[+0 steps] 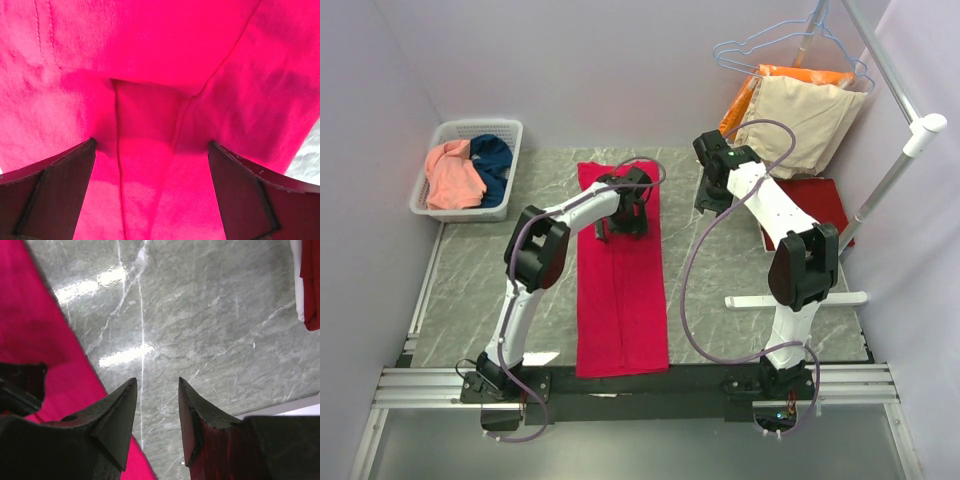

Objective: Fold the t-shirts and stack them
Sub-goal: Fold the tshirt

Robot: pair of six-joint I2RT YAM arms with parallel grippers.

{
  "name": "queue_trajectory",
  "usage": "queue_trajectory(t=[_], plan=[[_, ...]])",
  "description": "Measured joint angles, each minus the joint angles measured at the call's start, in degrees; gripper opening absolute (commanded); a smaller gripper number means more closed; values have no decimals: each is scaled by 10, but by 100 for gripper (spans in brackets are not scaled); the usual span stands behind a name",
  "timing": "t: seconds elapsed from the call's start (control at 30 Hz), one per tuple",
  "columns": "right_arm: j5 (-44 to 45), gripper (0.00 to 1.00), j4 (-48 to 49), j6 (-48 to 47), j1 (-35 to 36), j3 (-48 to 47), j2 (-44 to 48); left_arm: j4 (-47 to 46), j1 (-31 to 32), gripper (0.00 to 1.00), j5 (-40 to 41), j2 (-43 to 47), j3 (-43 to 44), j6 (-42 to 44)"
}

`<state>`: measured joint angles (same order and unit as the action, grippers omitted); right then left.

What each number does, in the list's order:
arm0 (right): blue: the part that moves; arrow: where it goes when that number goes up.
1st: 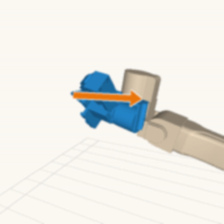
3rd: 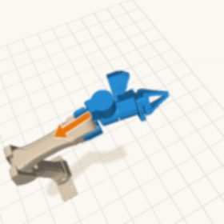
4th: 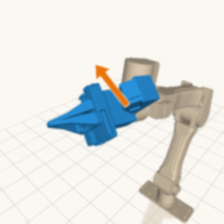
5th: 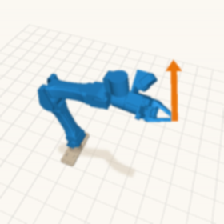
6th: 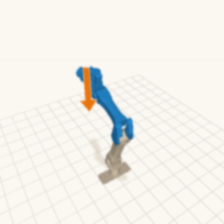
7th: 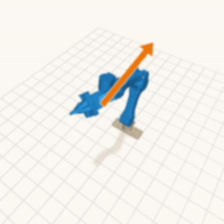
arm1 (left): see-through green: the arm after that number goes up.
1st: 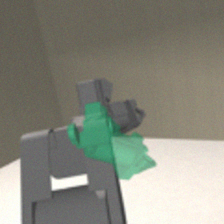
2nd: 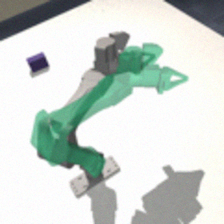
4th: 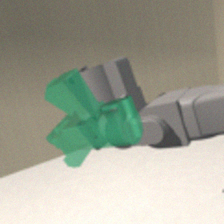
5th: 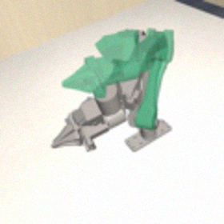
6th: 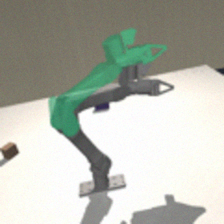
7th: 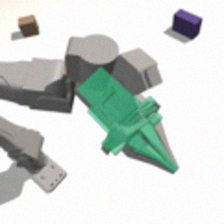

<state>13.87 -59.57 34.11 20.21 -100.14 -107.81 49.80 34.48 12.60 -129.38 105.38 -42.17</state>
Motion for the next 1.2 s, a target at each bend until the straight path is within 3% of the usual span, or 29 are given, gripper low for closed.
queue_trajectory(t=[0.2,0.53,0.7,0.97,1.2], plan=[[-5,45,1,-5,0,0,0,61,0,99,19,-73,127,-2],[-7,44,-2,-9,-4,-19,-2,69,-33,99,39,-160,275,17],[-9,44,-3,-10,-8,-45,-13,27,-63,99,50,-160,268,41],[-16,44,-1,-20,-9,-53,-21,-94,-83,99,55,-96,151,101],[-35,43,8,-26,-9,-32,-14,-103,-71,100,42,6,76,120]])
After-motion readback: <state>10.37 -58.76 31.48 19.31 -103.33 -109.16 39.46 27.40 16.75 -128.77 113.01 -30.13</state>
